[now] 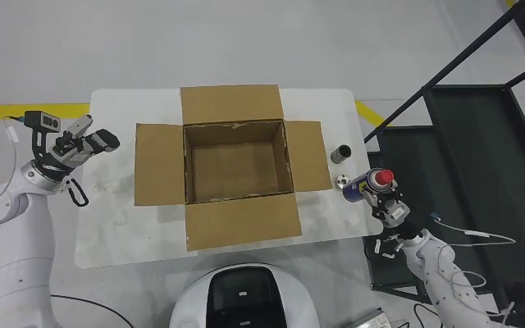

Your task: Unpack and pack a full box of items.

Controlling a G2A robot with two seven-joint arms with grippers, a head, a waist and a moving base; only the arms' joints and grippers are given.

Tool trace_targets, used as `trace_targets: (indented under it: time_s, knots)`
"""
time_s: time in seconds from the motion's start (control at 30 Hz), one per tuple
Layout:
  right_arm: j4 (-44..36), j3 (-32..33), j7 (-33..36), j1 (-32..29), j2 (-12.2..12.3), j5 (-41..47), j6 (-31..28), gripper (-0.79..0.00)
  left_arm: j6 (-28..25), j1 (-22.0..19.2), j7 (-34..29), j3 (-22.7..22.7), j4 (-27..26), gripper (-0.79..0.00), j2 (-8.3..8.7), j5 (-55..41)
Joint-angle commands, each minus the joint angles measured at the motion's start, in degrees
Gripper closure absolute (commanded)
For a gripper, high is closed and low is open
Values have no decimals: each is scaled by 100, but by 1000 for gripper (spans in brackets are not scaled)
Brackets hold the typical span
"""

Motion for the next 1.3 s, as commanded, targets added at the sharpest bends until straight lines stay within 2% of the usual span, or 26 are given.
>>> trace_targets:
  time_s: [0.0,0.33,0.5,0.7,0.97,1.27]
  knots:
    - [-2,1,1,-1,0,2,1,0,0,0,0,0,0,-785,0,0]
    - [-2,1,1,-1,0,2,1,0,0,0,0,0,0,-785,0,0]
    - [19,-114,213,-22,-31,118,110,0,0,0,0,0,0,-785,0,0]
    - [856,-378,-106,238,-79,44,243,0,0,0,0,0,0,-785,0,0]
    - [2075,-941,-704,868,-224,-204,807,0,0,0,0,0,0,-785,0,0]
    - [3018,-1339,-1207,1471,-377,-144,1064,0,0,0,0,0,0,-785,0,0]
